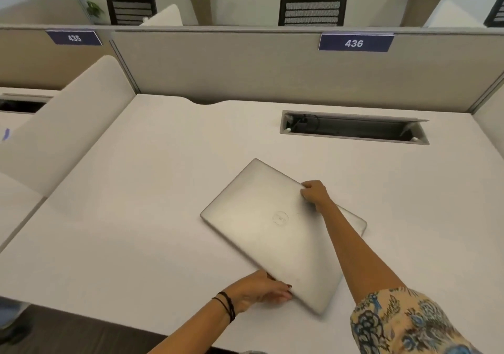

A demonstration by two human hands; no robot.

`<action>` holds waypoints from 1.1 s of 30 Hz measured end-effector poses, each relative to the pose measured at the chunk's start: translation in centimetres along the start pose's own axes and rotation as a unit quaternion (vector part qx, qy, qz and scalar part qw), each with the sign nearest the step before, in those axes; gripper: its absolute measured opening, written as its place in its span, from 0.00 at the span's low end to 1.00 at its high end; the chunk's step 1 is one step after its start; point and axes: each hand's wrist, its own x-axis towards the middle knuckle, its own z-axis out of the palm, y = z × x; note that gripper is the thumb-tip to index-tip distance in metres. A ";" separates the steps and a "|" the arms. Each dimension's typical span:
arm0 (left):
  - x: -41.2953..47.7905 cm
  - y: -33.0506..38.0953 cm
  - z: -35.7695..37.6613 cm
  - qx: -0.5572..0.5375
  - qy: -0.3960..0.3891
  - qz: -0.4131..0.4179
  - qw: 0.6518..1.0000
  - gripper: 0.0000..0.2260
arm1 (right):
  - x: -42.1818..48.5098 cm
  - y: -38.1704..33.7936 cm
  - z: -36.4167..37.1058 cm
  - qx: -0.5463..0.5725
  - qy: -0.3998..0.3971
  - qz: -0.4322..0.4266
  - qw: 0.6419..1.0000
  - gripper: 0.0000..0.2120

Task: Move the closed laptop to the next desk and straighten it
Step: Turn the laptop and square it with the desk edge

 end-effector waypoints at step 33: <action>-1.2 5.3 -13.5 0.293 0.381 0.244 0.842 0.10 | -10.0 5.3 -2.5 -0.065 0.111 0.049 0.990 0.24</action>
